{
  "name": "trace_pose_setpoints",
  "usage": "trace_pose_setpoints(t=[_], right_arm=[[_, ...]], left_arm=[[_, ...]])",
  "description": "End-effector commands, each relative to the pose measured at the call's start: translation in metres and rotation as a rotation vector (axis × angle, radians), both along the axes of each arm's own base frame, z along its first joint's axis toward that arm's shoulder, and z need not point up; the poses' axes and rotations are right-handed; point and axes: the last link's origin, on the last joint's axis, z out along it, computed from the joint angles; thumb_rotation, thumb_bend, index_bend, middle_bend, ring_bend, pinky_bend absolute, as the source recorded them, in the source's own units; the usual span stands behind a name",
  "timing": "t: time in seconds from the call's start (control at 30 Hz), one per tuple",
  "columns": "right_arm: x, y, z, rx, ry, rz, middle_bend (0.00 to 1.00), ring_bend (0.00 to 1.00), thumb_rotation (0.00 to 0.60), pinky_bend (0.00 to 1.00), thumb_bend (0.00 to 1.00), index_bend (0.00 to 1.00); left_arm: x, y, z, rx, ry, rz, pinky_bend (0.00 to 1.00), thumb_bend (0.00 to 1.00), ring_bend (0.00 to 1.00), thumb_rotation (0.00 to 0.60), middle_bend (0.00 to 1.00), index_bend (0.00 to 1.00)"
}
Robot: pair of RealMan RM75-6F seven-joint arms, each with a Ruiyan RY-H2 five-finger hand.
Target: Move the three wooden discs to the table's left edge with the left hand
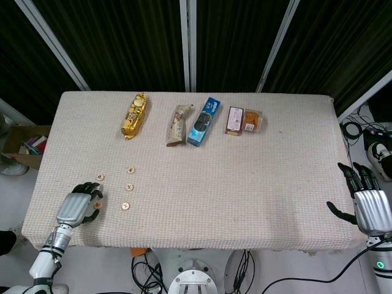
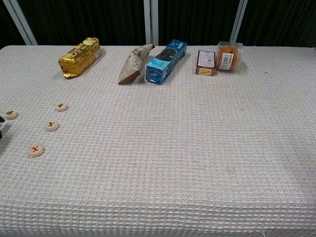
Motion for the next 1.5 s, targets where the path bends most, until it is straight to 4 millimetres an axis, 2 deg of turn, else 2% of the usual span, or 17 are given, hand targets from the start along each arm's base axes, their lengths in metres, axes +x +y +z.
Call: trace_pose_setpoints(t=[0.03, 0.33, 0.47, 0.67, 0.83, 0.97, 1.13, 1.27, 1.5], right_arm=[[0.0, 0.0, 0.0, 0.0, 0.0, 0.001, 0.18, 0.04, 0.6, 0.12, 0.12, 0.09], [-0.001, 0.001, -0.002, 0.002, -0.006, -0.006, 0.18, 0.04, 0.6, 0.12, 0.12, 0.1], [-0.001, 0.001, -0.002, 0.001, -0.006, -0.008, 0.18, 0.04, 0.6, 0.12, 0.12, 0.1], [-0.001, 0.002, -0.001, -0.005, -0.01, -0.008, 0.18, 0.04, 0.6, 0.12, 0.12, 0.1], [0.0, 0.002, 0.0, -0.013, -0.012, -0.002, 0.18, 0.04, 0.6, 0.12, 0.12, 0.1], [0.002, 0.001, -0.001, -0.008, -0.01, 0.003, 0.18, 0.04, 0.6, 0.12, 0.12, 0.1], [0.002, 0.001, -0.002, -0.004, -0.011, 0.002, 0.18, 0.04, 0.6, 0.12, 0.12, 0.1], [0.001, 0.001, -0.002, -0.005, -0.01, -0.004, 0.18, 0.04, 0.6, 0.12, 0.12, 0.1], [0.001, 0.0, -0.003, -0.002, -0.011, -0.006, 0.18, 0.04, 0.6, 0.12, 0.12, 0.1]], left_arm=[[-0.001, 0.0, 0.0, 0.003, 0.0, 0.002, 0.16, 0.34, 0.12, 0.6, 0.16, 0.39], [-0.002, 0.0, -0.004, -0.008, -0.013, 0.006, 0.16, 0.35, 0.12, 0.6, 0.16, 0.42], [-0.003, 0.002, -0.004, -0.002, -0.014, 0.004, 0.16, 0.39, 0.12, 0.6, 0.16, 0.46], [0.0, 0.008, 0.005, 0.029, 0.0, -0.026, 0.16, 0.42, 0.12, 0.6, 0.18, 0.5], [0.015, 0.029, 0.018, 0.076, -0.004, -0.082, 0.16, 0.42, 0.12, 0.6, 0.18, 0.5], [0.027, 0.062, 0.02, 0.085, -0.026, -0.103, 0.16, 0.42, 0.12, 0.6, 0.18, 0.5], [0.023, 0.093, 0.014, 0.058, -0.001, -0.057, 0.16, 0.41, 0.12, 0.6, 0.18, 0.49], [0.013, 0.099, 0.011, 0.047, 0.021, -0.009, 0.16, 0.42, 0.12, 0.6, 0.18, 0.48], [0.004, 0.098, 0.009, 0.041, 0.033, 0.028, 0.16, 0.4, 0.12, 0.6, 0.18, 0.46]])
